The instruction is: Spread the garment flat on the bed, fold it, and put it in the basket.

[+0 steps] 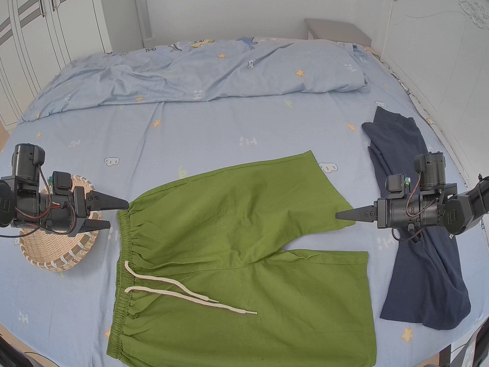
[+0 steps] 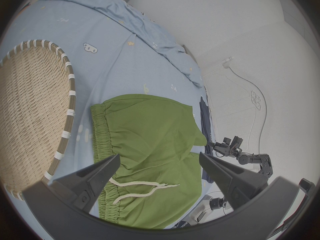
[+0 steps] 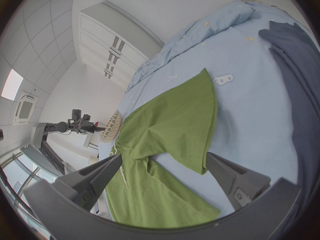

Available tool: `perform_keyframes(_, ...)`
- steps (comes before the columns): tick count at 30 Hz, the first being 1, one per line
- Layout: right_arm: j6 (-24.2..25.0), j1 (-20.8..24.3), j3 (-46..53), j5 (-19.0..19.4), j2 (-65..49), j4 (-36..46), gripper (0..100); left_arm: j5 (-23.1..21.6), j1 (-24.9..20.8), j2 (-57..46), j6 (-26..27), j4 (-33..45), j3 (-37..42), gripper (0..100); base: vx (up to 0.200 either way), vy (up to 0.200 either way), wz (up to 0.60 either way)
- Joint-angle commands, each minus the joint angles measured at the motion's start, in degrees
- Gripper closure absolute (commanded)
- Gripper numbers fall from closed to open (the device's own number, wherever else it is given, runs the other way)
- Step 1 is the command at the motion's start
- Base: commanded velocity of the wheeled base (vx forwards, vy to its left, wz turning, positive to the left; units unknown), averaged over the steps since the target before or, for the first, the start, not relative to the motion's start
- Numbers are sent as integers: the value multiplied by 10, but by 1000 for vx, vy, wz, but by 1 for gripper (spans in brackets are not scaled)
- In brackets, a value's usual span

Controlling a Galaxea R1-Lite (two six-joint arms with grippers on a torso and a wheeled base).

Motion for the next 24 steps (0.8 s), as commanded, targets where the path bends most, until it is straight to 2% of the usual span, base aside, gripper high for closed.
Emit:
perform_keyframes(1, -5, -34, 5, 0, -9, 17, 0, 1, 5, 0, -1, 0, -2, 0, 0, 0, 0)
perform_keyframes(7, -16, -78, -5, 0, -21, 46, 0, 3, 5, 2, -3, 5, -5, 0, 0, 0, 0)
perform_keyframes(14, -17, -85, 27, 0, -78, 98, 0, 3, 6, 2, -4, 35, 21, 0, 0, 0, 0)
perform_keyframes(20, -15, -77, 106, 2, -139, 105, 0, 1, 27, -38, 7, 59, 107, 0, 0, 0, 0)
perform_keyframes(22, -15, -73, 151, 2, -166, 109, 0, 1, 43, -57, 31, 61, 165, 0, 0, 0, 0)
perform_keyframes(23, -15, -73, 151, 2, -166, 109, 0, 1, 43, -57, 31, 61, 165, 0, 0, 0, 0)
perform_keyframes(24, -14, -63, 182, 1, -181, 112, 0, -2, 61, -74, 55, 60, 203, 0, 0, 0, 0)
